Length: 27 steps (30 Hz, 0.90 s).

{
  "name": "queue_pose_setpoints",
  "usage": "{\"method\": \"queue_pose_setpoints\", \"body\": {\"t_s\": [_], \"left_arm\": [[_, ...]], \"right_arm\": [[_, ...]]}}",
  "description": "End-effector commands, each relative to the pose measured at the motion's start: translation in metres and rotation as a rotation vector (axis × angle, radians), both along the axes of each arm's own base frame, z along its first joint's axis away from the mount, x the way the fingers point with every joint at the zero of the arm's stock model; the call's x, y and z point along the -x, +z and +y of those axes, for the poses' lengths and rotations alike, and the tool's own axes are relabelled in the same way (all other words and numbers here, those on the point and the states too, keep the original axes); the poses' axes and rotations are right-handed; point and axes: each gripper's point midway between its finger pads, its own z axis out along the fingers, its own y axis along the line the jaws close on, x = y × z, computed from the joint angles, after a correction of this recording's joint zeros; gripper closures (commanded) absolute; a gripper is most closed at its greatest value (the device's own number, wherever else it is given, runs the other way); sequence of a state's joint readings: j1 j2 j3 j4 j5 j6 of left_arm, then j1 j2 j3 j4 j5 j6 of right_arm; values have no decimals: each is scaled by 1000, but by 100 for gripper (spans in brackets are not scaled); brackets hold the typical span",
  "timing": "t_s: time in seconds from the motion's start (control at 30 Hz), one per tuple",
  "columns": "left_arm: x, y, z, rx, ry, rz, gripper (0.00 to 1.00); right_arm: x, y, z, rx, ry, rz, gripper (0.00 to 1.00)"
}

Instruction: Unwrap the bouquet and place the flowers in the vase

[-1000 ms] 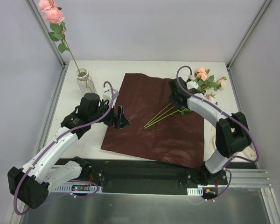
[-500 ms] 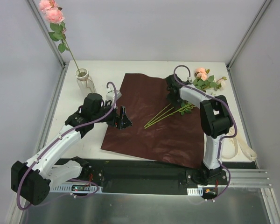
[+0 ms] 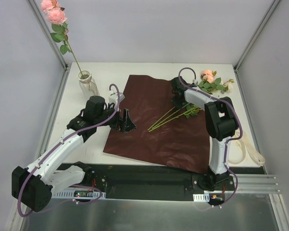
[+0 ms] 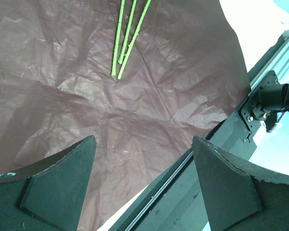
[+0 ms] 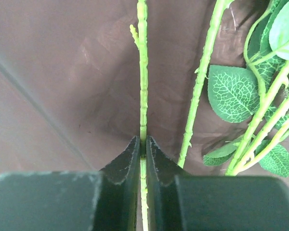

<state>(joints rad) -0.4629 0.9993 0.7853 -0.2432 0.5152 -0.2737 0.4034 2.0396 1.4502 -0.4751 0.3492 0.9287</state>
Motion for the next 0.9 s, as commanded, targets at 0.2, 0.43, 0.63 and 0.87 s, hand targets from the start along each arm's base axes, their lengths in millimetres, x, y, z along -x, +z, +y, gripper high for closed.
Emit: {"method": "queue_pose_setpoints", "body": {"t_s": [0.2, 0.43, 0.63, 0.87], "left_arm": [[-2, -2, -6, 32, -17, 14, 21], [4, 0, -13, 68, -57, 61, 25], [3, 18, -5, 73, -33, -61, 31], [15, 37, -26, 224, -138, -46, 17]], "right_arm": [[-23, 87, 8, -87, 26, -229, 99], [-25, 146, 40, -261, 182, -379, 99], [-1, 186, 69, -401, 412, -513, 99], [86, 185, 105, -524, 809, -679, 99]]}}
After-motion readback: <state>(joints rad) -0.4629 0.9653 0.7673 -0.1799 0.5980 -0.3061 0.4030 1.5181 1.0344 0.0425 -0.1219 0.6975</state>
